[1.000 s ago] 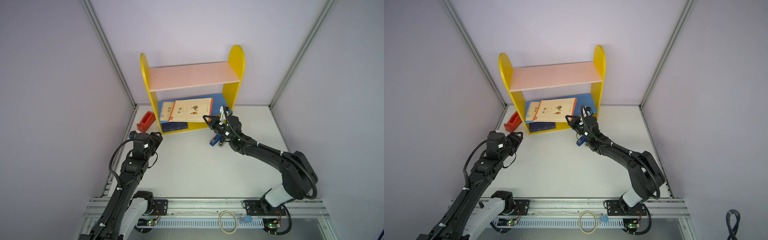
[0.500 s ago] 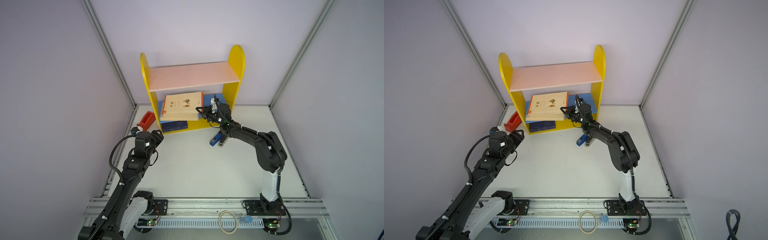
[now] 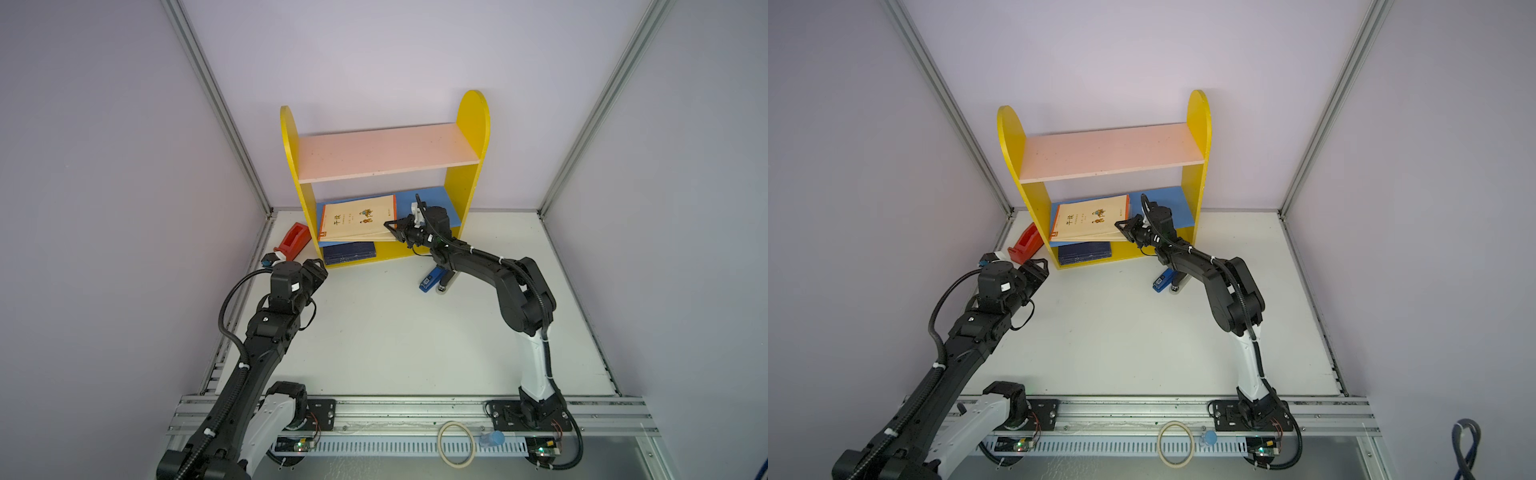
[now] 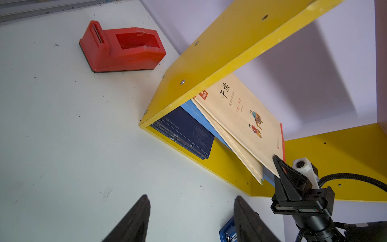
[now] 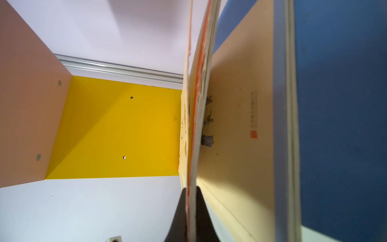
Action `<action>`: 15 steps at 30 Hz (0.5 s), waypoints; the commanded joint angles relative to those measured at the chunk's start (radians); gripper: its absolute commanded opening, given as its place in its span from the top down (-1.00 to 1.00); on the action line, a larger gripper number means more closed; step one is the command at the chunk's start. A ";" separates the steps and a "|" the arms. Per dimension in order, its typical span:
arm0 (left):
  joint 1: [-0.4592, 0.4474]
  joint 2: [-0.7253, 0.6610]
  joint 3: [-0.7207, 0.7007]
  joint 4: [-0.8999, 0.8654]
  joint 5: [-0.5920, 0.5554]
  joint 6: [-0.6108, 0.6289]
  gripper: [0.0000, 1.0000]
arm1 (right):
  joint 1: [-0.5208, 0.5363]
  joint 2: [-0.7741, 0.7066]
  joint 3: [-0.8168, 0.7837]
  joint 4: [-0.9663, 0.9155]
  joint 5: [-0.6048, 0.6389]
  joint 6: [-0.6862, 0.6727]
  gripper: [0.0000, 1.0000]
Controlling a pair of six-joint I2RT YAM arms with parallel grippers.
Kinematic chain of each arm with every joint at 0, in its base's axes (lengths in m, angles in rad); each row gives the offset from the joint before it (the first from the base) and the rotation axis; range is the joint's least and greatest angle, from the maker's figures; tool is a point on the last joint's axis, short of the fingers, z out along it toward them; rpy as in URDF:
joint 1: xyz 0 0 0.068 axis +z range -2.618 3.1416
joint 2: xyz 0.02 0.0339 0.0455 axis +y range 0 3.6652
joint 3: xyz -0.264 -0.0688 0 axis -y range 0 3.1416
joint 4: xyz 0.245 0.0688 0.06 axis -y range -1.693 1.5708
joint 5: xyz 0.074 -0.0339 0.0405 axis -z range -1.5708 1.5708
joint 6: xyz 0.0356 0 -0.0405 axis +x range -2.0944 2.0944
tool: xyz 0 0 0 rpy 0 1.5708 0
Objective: Stacking books/files
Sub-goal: Place the book on the bookshelf.
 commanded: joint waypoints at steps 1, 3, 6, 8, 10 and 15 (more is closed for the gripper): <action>0.003 0.001 0.010 -0.003 0.006 0.011 -0.34 | 0.002 0.011 0.024 -0.025 -0.012 -0.008 1.00; 0.003 -0.003 0.010 -0.004 0.005 0.011 -0.34 | 0.001 0.019 0.041 -0.051 -0.006 -0.012 1.00; 0.004 -0.015 0.008 -0.008 0.001 0.011 -0.34 | 0.002 0.025 0.093 -0.124 0.004 -0.047 0.80; 0.005 -0.020 0.008 -0.009 -0.001 0.011 -0.35 | 0.003 0.019 0.128 -0.211 0.021 -0.090 0.59; 0.006 -0.021 0.007 -0.012 -0.001 0.011 -0.35 | 0.003 0.003 0.152 -0.308 0.059 -0.149 0.45; 0.006 -0.023 0.009 -0.014 0.005 0.009 -0.35 | 0.003 -0.071 0.149 -0.533 0.230 -0.308 0.16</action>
